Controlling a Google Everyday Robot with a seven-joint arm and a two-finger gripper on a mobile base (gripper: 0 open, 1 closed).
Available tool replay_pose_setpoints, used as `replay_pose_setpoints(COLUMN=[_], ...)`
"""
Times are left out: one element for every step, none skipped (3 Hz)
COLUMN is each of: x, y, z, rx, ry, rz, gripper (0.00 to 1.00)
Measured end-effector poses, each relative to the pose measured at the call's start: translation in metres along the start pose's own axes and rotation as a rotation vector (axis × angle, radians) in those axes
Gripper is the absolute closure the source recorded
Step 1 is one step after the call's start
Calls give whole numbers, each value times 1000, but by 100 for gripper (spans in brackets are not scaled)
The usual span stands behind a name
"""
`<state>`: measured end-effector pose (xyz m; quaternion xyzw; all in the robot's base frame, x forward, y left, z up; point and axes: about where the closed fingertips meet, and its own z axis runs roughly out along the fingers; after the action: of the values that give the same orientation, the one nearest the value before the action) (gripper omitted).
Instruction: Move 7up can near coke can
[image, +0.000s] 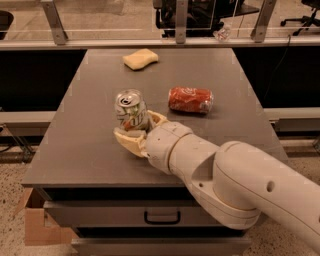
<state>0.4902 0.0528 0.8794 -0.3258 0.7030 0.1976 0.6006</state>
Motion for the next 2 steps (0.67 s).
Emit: replay_pose_setpoints(x=[1,3], y=[-8,-17], z=[-7,-4], rx=[46,86], ry=[-12,-12], rz=[4,12], gripper=[100,100])
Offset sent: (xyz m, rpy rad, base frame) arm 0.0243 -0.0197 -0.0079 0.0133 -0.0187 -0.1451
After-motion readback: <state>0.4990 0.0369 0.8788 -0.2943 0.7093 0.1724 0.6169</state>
